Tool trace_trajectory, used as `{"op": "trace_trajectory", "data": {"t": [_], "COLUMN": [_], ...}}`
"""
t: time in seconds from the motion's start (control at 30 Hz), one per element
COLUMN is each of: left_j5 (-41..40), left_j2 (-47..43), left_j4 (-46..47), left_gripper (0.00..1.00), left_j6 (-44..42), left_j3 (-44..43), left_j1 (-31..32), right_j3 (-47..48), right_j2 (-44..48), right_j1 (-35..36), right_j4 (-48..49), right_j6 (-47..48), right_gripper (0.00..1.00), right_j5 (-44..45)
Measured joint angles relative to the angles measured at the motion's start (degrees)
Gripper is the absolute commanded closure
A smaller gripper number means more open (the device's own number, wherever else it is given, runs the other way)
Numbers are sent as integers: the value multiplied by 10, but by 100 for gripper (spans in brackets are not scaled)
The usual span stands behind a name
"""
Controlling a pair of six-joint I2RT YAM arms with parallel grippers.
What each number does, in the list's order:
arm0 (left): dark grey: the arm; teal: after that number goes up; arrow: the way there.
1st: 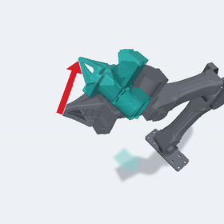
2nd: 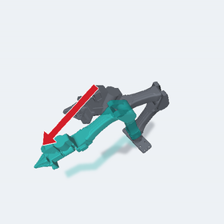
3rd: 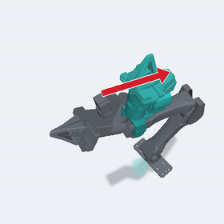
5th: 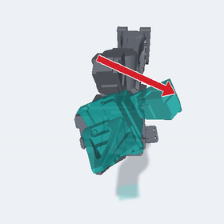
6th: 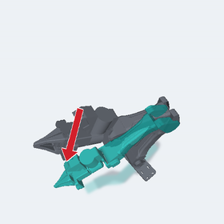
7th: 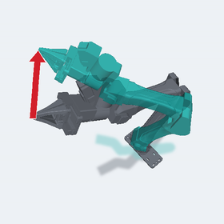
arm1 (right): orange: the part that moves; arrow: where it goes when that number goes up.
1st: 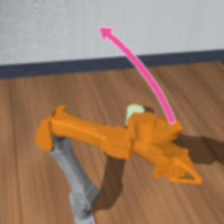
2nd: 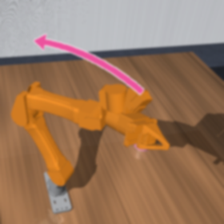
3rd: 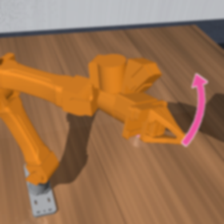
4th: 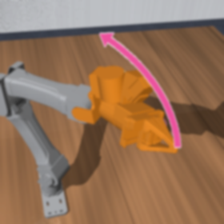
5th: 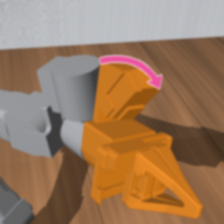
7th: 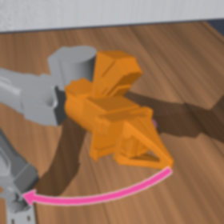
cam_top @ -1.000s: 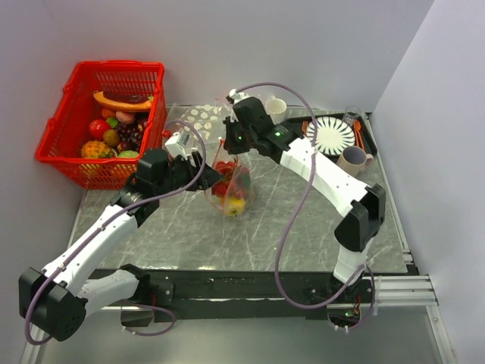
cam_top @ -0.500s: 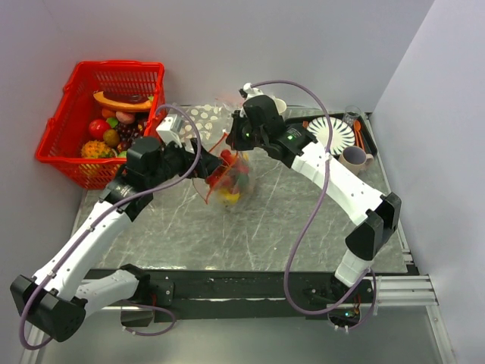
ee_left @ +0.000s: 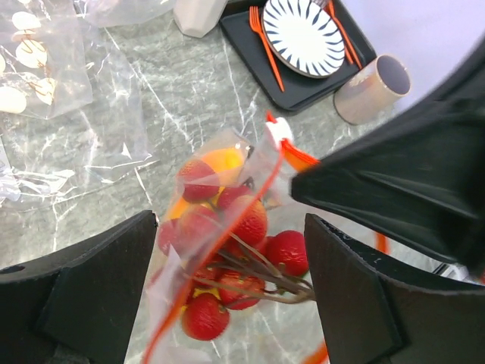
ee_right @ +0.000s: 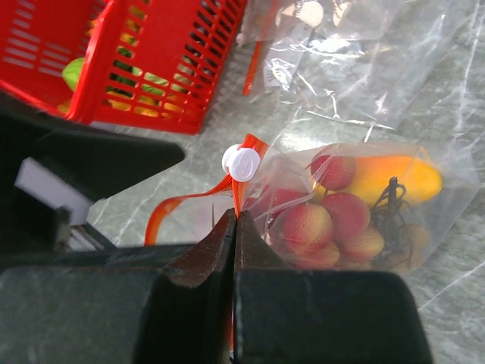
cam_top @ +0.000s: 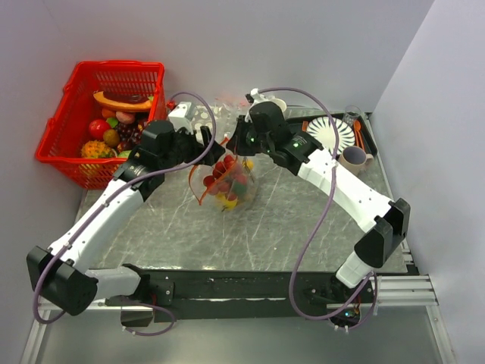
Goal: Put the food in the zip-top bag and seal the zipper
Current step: Adjust the zipper food storage bag at the center of the board.
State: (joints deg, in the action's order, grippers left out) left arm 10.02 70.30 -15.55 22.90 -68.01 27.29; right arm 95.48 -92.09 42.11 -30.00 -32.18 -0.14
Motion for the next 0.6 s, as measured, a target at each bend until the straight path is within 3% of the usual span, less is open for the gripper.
{"op": "trace_trajectory", "data": {"t": [0.17,0.27,0.3,0.37,0.4,0.43,0.6], "left_j5": [7,22,28,41,45,48,56], "left_j2": [14,18,19,21,22,22,23], "left_j4": [-5,-6,-6,-5,-4,-2,4], "left_gripper": [28,43,56,72,89,96,99], "left_j6": [-14,-20,-21,-26,-23,-23,-22], "left_j3": [-5,-5,-5,-5,-5,-5,-5], "left_j1": [0,0,0,0,0,0,0], "right_j3": [-2,-2,-2,-3,-3,-5,-14], "right_j2": [10,11,11,11,11,11,12], "right_j1": [0,0,0,0,0,0,-1], "right_j4": [7,9,9,10,12,15,27], "right_j6": [0,0,0,0,0,0,-2], "right_gripper": [100,100,100,100,100,100,89], "right_j5": [-13,-22,-25,-30,-32,-36,-47]}}
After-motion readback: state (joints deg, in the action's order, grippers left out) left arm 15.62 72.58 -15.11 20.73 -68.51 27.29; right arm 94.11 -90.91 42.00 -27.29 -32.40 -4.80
